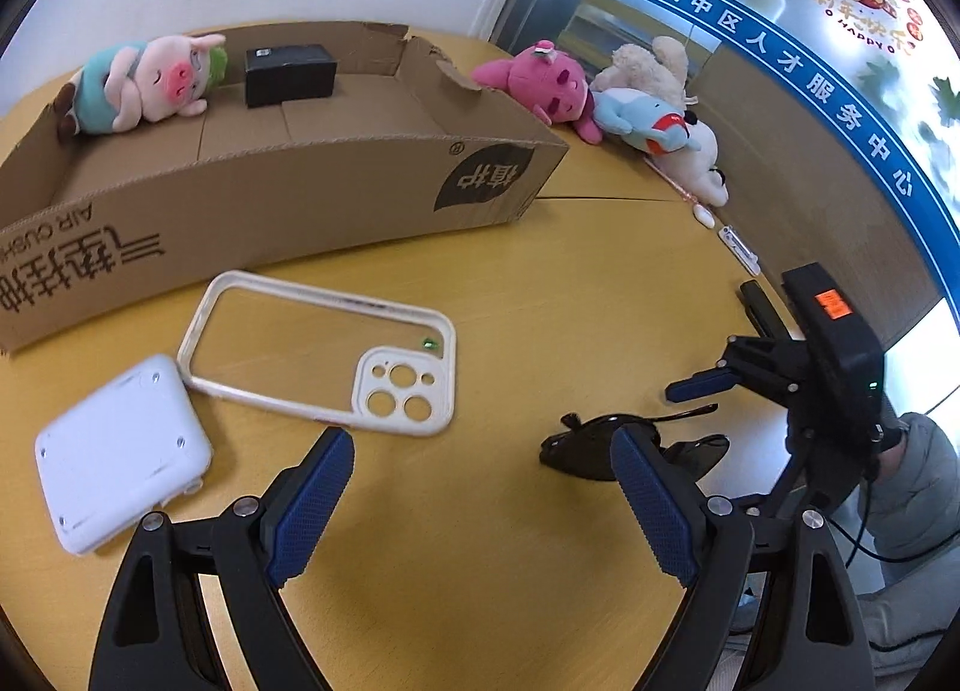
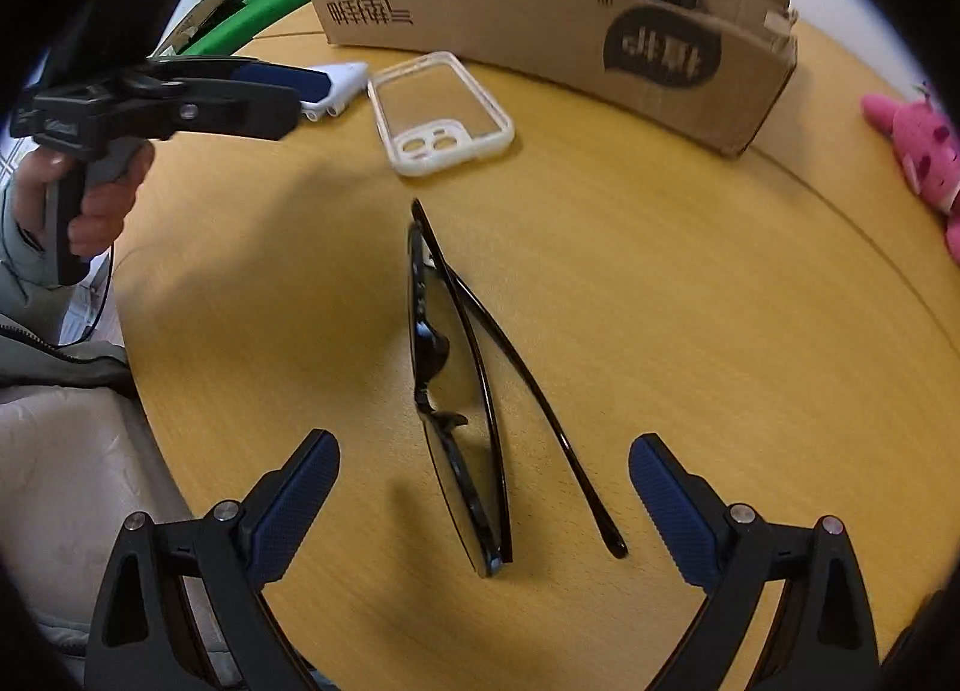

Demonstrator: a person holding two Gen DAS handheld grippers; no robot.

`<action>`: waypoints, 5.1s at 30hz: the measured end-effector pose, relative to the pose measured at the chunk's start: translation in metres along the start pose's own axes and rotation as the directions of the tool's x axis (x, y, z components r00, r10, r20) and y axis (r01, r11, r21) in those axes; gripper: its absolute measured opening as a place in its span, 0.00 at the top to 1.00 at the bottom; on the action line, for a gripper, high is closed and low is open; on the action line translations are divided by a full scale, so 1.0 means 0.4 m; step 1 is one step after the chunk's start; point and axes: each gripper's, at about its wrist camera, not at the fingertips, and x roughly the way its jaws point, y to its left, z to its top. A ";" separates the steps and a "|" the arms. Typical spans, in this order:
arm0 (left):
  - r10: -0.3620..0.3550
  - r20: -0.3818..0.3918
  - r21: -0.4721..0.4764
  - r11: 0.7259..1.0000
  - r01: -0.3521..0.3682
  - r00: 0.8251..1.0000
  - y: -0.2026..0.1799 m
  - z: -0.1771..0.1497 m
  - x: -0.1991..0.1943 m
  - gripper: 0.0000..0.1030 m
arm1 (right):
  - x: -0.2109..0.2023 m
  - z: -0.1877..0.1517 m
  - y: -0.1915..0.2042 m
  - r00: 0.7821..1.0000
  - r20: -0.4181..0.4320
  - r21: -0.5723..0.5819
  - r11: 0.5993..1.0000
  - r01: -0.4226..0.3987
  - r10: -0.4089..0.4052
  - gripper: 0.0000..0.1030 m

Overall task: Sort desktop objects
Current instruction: 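Move the right tool to the black sunglasses and close on a temple, then lift the sunglasses with the right tool while the left tool grips the lens frame, then carry the sunglasses over the cardboard box with both tools and lower them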

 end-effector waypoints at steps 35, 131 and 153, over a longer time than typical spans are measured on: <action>-0.189 -0.114 -0.210 0.964 0.162 0.975 0.017 -0.058 0.118 0.17 | 0.045 0.040 0.155 0.997 0.032 0.011 0.997 0.073 -0.073 0.41; 0.049 0.080 -0.367 0.930 -0.016 0.996 0.655 0.414 -0.068 0.91 | 0.273 1.026 0.065 0.877 0.054 -0.120 0.875 -0.469 0.478 0.82; 0.136 -0.055 -0.420 0.895 -0.147 0.989 0.678 0.387 0.005 0.77 | 0.258 0.983 -0.013 0.932 -0.039 0.074 0.931 -0.357 0.360 0.35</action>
